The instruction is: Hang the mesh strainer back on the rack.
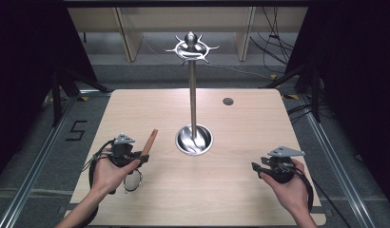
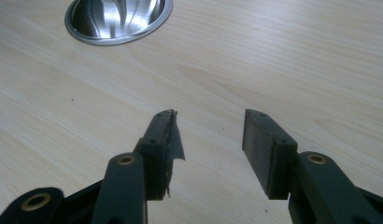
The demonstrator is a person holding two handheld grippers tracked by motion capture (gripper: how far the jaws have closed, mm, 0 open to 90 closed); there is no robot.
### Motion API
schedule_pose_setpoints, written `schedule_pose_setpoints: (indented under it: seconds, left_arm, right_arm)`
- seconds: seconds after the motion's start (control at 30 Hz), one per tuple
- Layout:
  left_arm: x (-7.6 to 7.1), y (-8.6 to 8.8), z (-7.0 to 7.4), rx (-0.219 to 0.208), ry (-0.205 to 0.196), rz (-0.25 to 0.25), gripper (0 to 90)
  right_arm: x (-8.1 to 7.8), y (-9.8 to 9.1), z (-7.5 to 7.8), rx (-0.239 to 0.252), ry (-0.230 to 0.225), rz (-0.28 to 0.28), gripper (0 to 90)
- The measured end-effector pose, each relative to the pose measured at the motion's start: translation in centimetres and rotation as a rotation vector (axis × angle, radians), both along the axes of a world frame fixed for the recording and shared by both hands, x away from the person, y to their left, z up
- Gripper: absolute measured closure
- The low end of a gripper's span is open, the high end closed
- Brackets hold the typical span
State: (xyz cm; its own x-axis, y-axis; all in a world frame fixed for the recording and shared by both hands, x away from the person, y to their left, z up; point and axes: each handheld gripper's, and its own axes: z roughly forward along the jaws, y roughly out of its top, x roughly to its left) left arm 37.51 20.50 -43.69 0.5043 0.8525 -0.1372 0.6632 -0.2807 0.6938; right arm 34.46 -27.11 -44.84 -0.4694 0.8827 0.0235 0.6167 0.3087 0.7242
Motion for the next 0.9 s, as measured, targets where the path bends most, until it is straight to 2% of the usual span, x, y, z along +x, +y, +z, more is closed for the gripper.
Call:
schedule_pose_setpoints:
  seconds: [0.03,0.07,0.1,0.17,0.2,0.23,0.3,0.33,0.37,0.4,0.43,0.47,0.63,0.67,0.77,0.8,0.83,0.9]
  left_arm:
    - [-0.1,0.1,0.2,0.011,-0.003,-0.021,67.7]
    - [-0.1,0.1,0.2,0.011,-0.003,-0.021,67.7]
    - [-0.1,0.2,0.4,0.011,-0.028,-0.018,67.7]
    - [-0.1,0.3,0.6,0.015,-0.033,-0.029,67.7]
    - [-0.3,0.2,0.7,-0.004,-0.057,-0.016,67.7]
    - [-0.3,0.1,0.9,-0.017,-0.064,-0.008,67.7]
    - [-0.4,0.1,1.0,-0.014,-0.074,-0.016,67.7]
    - [-0.5,-0.2,1.0,-0.051,-0.109,0.019,67.7]
    - [-0.5,-0.2,1.1,-0.057,-0.123,0.014,67.7]
    - [-0.6,-0.2,1.1,-0.059,-0.128,0.016,67.7]
    - [-0.6,-0.2,1.1,-0.059,-0.128,0.016,67.7]
    - [-0.7,-0.3,1.3,-0.067,-0.145,0.023,67.7]
    - [-0.7,-0.4,1.4,-0.077,-0.14,0.011,67.7]
    - [-0.8,-0.4,1.6,-0.075,-0.144,0.008,67.7]
    - [-0.8,-0.6,1.8,-0.091,-0.162,0.014,67.7]
    - [-0.9,-0.5,2.0,-0.077,-0.164,0.004,67.7]
    - [-0.9,-0.6,2.1,-0.094,-0.173,0.01,67.7]
    - [-0.9,-0.6,2.3,-0.094,-0.18,0.011,67.7]
  right_arm:
    - [0.0,0.0,0.0,0.0,0.0,0.001,54.7]
    - [0.0,0.0,0.0,0.0,0.0,0.001,54.7]
    - [0.0,0.0,0.0,-0.002,0.001,0.001,54.7]
    - [0.0,0.0,0.0,0.0,0.0,0.0,54.7]
    - [0.0,0.0,0.0,0.0,-0.001,0.001,54.7]
    - [0.0,0.0,0.0,-0.003,0.001,0.001,54.7]
    - [0.0,0.1,-0.1,0.008,-0.006,0.002,54.7]
    - [0.0,0.1,-0.1,0.008,-0.004,0.004,54.7]
    - [0.1,0.0,-0.3,-0.002,-0.025,0.016,54.7]
    - [0.1,-0.1,-0.2,-0.011,-0.024,0.02,54.7]
    - [0.1,0.0,-0.2,0.0,-0.02,0.012,54.7]
    - [0.1,0.0,-0.2,0.001,-0.02,0.012,54.7]
    - [0.1,0.0,-0.3,-0.002,-0.022,0.014,54.7]
    - [-0.1,0.4,-0.2,0.048,0.027,-0.024,54.7]
    - [-0.1,0.3,-0.2,0.054,0.032,-0.027,54.7]
    - [-0.3,0.5,-0.1,0.054,0.057,-0.044,54.7]
    - [-0.1,0.2,-0.3,0.023,0.011,-0.016,54.7]
    - [-0.1,0.2,-0.3,0.026,0.019,-0.017,54.7]
